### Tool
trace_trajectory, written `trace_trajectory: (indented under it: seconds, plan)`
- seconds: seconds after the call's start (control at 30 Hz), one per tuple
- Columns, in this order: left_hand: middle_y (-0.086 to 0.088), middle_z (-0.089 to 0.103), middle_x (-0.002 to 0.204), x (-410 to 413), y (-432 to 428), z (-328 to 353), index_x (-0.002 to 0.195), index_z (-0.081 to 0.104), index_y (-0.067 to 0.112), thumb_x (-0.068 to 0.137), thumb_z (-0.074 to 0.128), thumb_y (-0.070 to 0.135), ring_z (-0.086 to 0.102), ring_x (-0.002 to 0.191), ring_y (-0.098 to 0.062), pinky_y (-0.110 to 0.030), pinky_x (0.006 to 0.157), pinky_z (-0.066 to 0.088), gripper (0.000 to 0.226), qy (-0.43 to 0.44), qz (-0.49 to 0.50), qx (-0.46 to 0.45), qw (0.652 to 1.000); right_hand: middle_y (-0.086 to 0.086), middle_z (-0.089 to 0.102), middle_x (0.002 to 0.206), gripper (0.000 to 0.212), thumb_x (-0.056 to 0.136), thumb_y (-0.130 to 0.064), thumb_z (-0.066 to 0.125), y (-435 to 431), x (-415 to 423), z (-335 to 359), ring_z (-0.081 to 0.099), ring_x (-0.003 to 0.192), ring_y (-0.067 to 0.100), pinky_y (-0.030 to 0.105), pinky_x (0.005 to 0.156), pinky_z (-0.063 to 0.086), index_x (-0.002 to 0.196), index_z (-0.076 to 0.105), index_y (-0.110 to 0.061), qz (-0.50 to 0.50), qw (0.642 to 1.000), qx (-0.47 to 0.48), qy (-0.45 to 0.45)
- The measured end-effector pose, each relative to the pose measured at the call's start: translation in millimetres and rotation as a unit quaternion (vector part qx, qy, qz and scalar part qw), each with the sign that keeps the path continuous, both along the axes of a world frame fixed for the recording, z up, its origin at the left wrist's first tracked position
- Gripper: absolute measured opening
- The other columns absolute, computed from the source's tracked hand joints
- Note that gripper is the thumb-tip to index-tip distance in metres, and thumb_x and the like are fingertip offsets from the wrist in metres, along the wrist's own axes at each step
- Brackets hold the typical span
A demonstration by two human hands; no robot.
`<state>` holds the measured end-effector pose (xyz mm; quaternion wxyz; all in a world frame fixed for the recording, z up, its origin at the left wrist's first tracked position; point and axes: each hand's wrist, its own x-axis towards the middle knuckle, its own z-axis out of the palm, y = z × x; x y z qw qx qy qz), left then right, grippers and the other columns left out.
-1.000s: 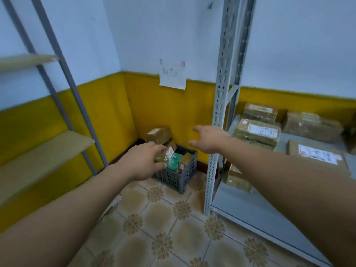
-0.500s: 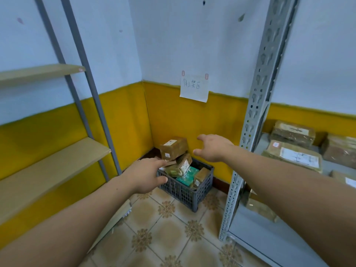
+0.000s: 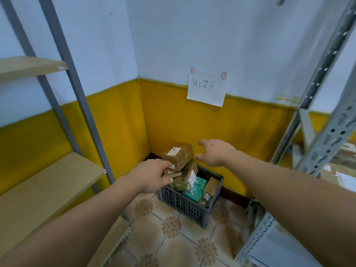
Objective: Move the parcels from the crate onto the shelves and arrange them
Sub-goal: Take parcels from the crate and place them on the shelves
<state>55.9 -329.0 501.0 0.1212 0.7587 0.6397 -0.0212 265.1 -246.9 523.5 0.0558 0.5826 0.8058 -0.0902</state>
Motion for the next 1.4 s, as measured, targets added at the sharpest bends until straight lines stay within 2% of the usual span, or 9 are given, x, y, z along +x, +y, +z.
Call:
trace_trajectory:
  seconds: [0.13,0.4,0.57,0.83,0.93,1.1,1.2,1.3,1.4]
  plan:
    - [0.002,0.041,0.151,-17.1,52.3,-17.4,0.149,0.035,0.027,0.094,0.053,0.047,0.042,0.134,-0.019,-0.035,0.108,0.037,0.061,-0.008,-0.019,-0.015,1.000,0.007,0.035,0.158,0.069,0.099,-0.057,0.046,49.5,-17.1,-21.9,0.037,0.142,0.029,0.042,0.108,0.041,0.155,0.026,-0.021,-0.010,1.000,-0.027,0.005]
    - [0.003,0.049,0.141,-39.4,191.7,-63.4,0.145,0.039,0.028,0.094,0.053,0.045,0.048,0.124,-0.016,-0.030,0.097,0.042,0.056,0.025,-0.009,-0.044,0.999,0.009,0.035,0.158,0.069,0.100,-0.056,0.044,191.1,-42.0,-78.5,0.037,0.142,0.030,0.042,0.108,0.040,0.156,0.025,-0.020,-0.012,0.997,-0.076,0.012]
    - [0.002,0.041,0.150,-67.8,271.0,-85.2,0.149,0.034,0.025,0.095,0.051,0.045,0.044,0.132,-0.018,-0.031,0.102,0.040,0.060,0.010,0.020,-0.092,0.996,0.012,0.041,0.153,0.066,0.101,-0.054,0.043,273.2,-63.2,-113.5,0.043,0.137,0.030,0.040,0.105,0.041,0.154,0.030,-0.017,-0.014,0.992,-0.122,0.011]
    - [0.003,0.052,0.138,-113.4,379.5,-132.6,0.142,0.044,0.026,0.095,0.054,0.042,0.051,0.123,-0.016,-0.033,0.100,0.044,0.051,0.010,-0.003,-0.124,0.992,0.012,0.045,0.151,0.065,0.100,-0.056,0.043,366.9,-93.3,-175.6,0.045,0.134,0.031,0.040,0.106,0.042,0.150,0.038,-0.015,-0.104,0.978,-0.182,0.005]
    - [0.004,0.053,0.136,-126.7,419.6,-161.6,0.141,0.044,0.029,0.094,0.054,0.044,0.051,0.122,-0.018,-0.037,0.101,0.045,0.050,0.028,-0.017,-0.142,0.989,0.011,0.057,0.137,0.047,0.102,-0.042,0.046,396.3,-101.4,-199.9,0.055,0.120,0.029,0.038,0.096,0.050,0.137,0.053,-0.012,-0.124,0.973,-0.192,-0.024]
    - [0.005,0.057,0.131,-135.2,470.0,-212.6,0.137,0.048,0.031,0.092,0.054,0.047,0.056,0.114,-0.017,-0.040,0.096,0.048,0.048,0.016,-0.016,-0.185,0.983,0.011,0.064,0.120,0.033,0.095,-0.028,0.053,450.4,-111.3,-244.7,0.061,0.100,0.026,0.034,0.077,0.054,0.123,0.063,-0.013,-0.127,0.965,-0.226,-0.036]
    - [0.005,0.056,0.131,-135.6,500.4,-246.8,0.137,0.047,0.029,0.093,0.053,0.046,0.054,0.117,-0.018,-0.040,0.098,0.046,0.047,0.022,-0.016,-0.203,0.979,0.013,0.057,0.132,0.040,0.100,-0.029,0.052,486.8,-115.3,-280.9,0.057,0.116,0.028,0.028,0.082,0.044,0.136,0.054,-0.013,-0.105,0.963,-0.246,-0.011]
    - [0.004,0.054,0.133,-138.3,532.9,-292.4,0.136,0.045,0.029,0.094,0.051,0.045,0.051,0.120,-0.020,-0.042,0.100,0.044,0.046,0.016,-0.007,-0.212,0.977,0.014,0.054,0.138,0.039,0.103,-0.030,0.053,523.3,-119.6,-326.5,0.051,0.126,0.025,0.021,0.088,0.038,0.137,0.054,-0.010,-0.101,0.955,-0.276,0.029]
    - [-0.001,0.052,0.134,-137.5,556.0,-346.5,0.138,0.040,0.030,0.092,0.050,0.050,0.048,0.122,-0.024,-0.042,0.098,0.044,0.051,0.029,-0.010,-0.212,0.977,0.016,0.044,0.149,0.047,0.104,-0.028,0.050,548.0,-124.8,-377.8,0.043,0.134,0.028,0.026,0.105,0.033,0.147,0.042,-0.012,-0.094,0.948,-0.303,0.031]
